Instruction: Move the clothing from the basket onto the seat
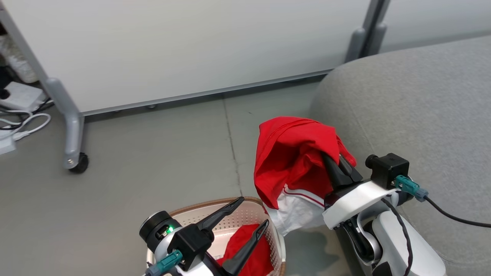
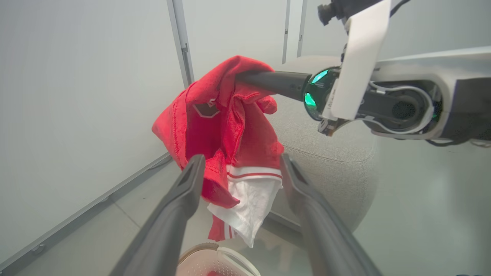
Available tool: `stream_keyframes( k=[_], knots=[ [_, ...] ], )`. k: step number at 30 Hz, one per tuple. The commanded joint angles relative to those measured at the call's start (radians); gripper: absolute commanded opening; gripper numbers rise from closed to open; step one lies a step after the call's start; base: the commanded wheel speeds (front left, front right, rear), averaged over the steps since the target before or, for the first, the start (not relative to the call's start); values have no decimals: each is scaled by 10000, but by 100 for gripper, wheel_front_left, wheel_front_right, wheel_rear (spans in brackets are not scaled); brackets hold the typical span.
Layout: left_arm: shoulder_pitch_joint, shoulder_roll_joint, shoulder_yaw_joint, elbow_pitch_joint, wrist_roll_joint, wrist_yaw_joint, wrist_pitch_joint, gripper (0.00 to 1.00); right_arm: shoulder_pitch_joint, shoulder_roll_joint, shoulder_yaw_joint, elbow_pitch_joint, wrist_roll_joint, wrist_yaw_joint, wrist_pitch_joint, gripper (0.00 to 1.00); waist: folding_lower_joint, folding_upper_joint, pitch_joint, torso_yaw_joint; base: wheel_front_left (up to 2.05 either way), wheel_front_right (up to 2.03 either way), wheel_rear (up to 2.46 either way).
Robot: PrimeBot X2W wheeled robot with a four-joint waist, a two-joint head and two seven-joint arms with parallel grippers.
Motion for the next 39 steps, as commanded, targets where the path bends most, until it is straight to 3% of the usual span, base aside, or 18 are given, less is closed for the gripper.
stream_keyframes(
  k=[1,12,20,28,39],
  knots=[
    [-95,114,29,-32,34,28,13,100,13,-54,-67,-76,-31,23,-48,0,0,0,192,-437,0,0,0],
    [-154,403,-76,-246,-3,101,204,100,39,-58,-487,-162,-69,23,-57,0,0,0,625,-1999,0,0,0],
    [-251,501,-115,-491,-89,136,317,100,-127,-60,-1096,-311,-74,23,-65,0,0,0,951,-2753,0,0,0],
    [-595,703,26,-915,-80,148,432,100,-1314,-63,-2662,-585,-438,23,-71,0,0,0,1479,-2956,0,0,0],
    [-1412,1277,270,-1701,47,37,635,100,-4208,-380,-5772,-105,-1840,23,-63,0,0,0,2645,-2461,0,0,0]
  ],
)
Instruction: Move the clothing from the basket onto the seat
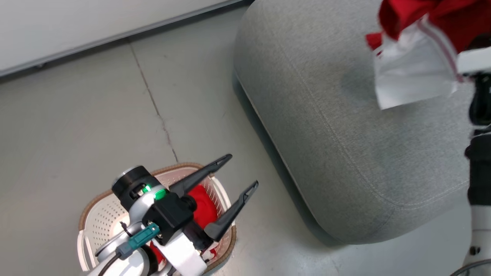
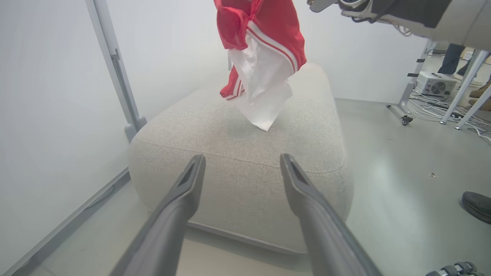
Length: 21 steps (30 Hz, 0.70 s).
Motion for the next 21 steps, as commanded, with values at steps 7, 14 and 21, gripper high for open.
stream_keyframes(
  k=[7,14,21],
  knots=[
    [-679,598,165,-498,172,-98,109,100,-888,-394,-859,1156,-372,23,-13,0,0,0,1314,503,0,0,0],
    [-998,1079,273,-776,156,-155,159,100,-673,-251,-1446,3296,-785,20,-38,0,0,0,2263,611,0,0,0],
    [-1053,1147,155,-641,100,-160,54,100,-582,-174,-1969,4027,-1021,20,-43,100,0,0,2302,609,0,0,0]
  ],
)
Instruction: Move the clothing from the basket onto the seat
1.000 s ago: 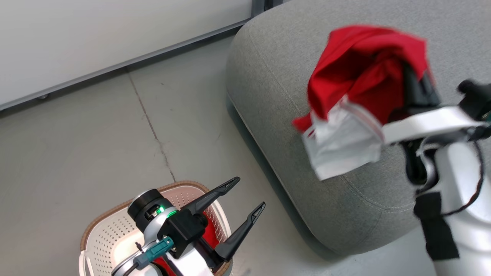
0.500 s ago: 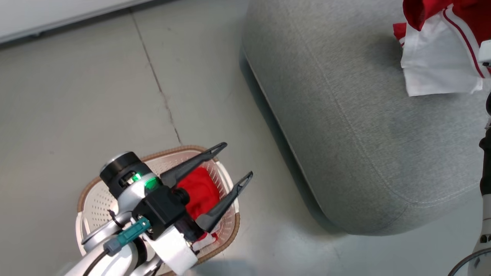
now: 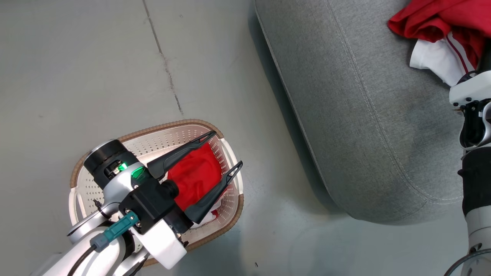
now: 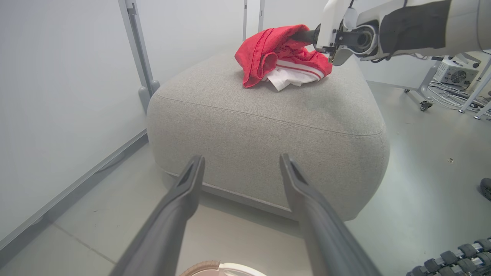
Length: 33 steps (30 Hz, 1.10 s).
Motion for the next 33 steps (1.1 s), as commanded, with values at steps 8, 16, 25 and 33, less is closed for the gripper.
stream_keyframes(
  k=[8,16,25,33],
  knots=[
    [226,-359,-25,585,-240,264,-434,100,748,-197,-65,-273,-686,16,-44,100,0,0,-1074,-36,0,0,0],
    [805,-826,239,1205,-688,944,-836,100,2071,10,554,-1086,-749,16,-43,100,0,0,-2332,144,0,0,0],
    [1531,-1212,912,1882,-1328,1850,-1364,100,3629,341,1898,-2505,-467,16,-9,100,0,0,-3428,1002,0,0,0],
    [2094,-1415,1724,2411,-1907,2590,-1800,100,5158,406,2756,-4601,66,18,407,100,0,0,-3993,2117,0,0,0]
  ],
)
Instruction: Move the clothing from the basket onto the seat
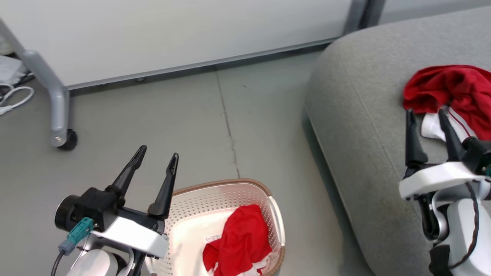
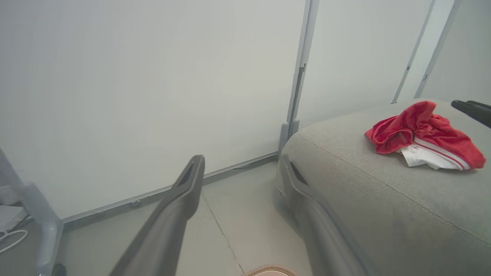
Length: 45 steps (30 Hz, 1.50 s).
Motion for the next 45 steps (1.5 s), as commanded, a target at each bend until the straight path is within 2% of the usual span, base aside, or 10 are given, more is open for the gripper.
stream_keyframes(
  k=[1,11,22,26,35,45],
  knots=[
    [159,5,146,119,-110,98,-100,100,368,-32,158,-348,229,20,104,100,0,-1,-342,509,0,0,0],
    [710,-122,987,723,-595,521,-441,100,2141,-44,947,-2497,791,20,847,100,0,-1,-950,1514,0,0,0],
    [1553,-460,1920,841,-878,869,-593,100,3480,-38,1040,-3445,912,20,1304,100,0,-1,-1645,1855,0,0,0],
    [1812,-704,2115,721,-778,732,-610,100,3967,-38,856,-3643,911,20,1435,100,0,-1,-1822,1959,0,0,0],
    [2294,-1178,2525,656,256,93,-616,100,4597,-39,653,-3921,980,20,1590,100,0,-1,-2076,1929,0,0,0],
    [2400,-1280,2567,1317,1214,-71,-618,100,4771,-36,695,-3963,818,20,1677,100,0,-1,-2193,1831,0,0,0]
  ],
)
